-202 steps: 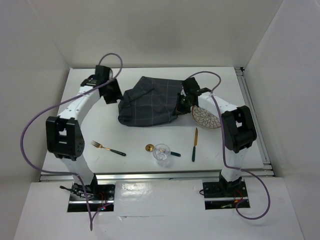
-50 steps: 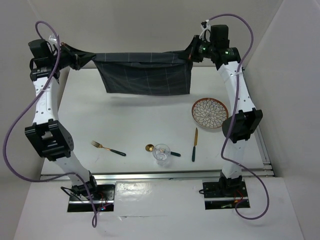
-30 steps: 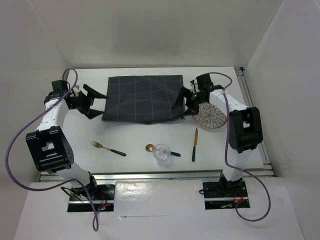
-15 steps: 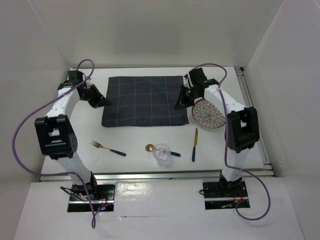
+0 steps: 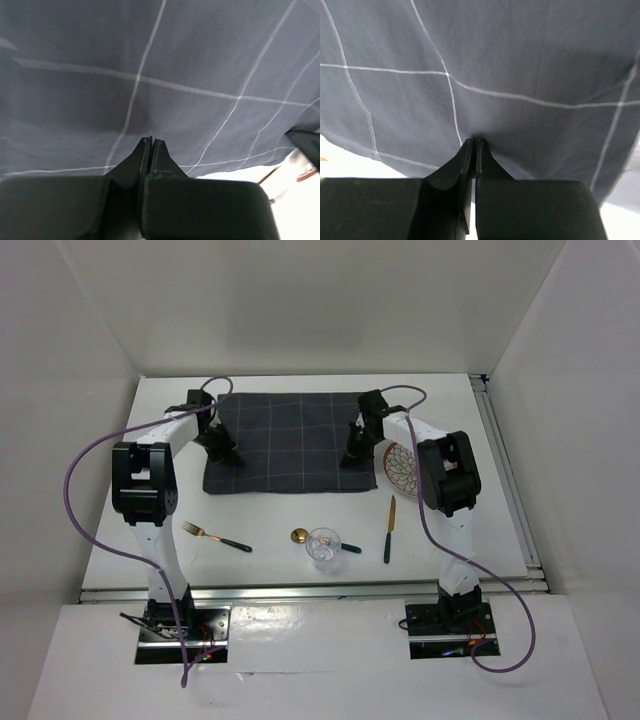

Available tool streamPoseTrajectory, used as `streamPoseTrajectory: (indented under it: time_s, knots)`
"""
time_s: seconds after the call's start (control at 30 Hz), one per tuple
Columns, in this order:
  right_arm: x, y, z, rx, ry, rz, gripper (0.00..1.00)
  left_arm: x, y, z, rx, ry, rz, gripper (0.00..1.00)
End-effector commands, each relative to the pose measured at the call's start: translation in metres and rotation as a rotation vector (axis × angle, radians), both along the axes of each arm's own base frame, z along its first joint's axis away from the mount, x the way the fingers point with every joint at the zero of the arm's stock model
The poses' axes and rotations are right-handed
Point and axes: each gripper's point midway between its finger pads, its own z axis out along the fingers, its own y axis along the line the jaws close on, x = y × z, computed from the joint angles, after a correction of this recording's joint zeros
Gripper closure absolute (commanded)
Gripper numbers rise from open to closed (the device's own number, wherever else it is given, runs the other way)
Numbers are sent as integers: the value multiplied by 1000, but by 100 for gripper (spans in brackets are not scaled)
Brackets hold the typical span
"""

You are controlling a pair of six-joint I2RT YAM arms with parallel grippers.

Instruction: Set the dinner table for one person

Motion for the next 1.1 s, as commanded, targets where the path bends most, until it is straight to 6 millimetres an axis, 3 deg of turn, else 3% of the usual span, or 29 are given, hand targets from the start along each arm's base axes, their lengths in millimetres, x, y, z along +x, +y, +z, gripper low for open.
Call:
streamPoseTrajectory:
  time_s: [0.0, 0.07, 0.27, 0.37, 0.5, 0.6, 0.73, 1.07]
  knots:
    - [-6, -7, 5, -35, -36, -52, 100, -15, -7, -18, 5, 50, -7, 100]
    - [-26, -14, -9, -49, 11, -59, 100, -28, -8, -27, -4, 80, -10, 100]
    - [-66, -33, -20, -90, 58, -86, 100, -66, -15, -31, 7, 118, -66, 100]
    - [-82, -40, -17, -100, 61, -90, 100, -79, -16, -26, 24, 111, -81, 100]
    - [-95, -45, -19, -107, 77, -112, 100, -108, -23, -32, 25, 146, -103, 100]
    - [-102, -46, -19, -116, 76, -107, 100, -117, -21, -38, 31, 155, -93, 100]
    - [-113, -48, -22, -132, 86, -101, 100, -113, -20, -35, 40, 142, -90, 100]
    - [-118, -43, -14, -147, 59, -94, 100, -104, -21, -34, 56, 132, -104, 100]
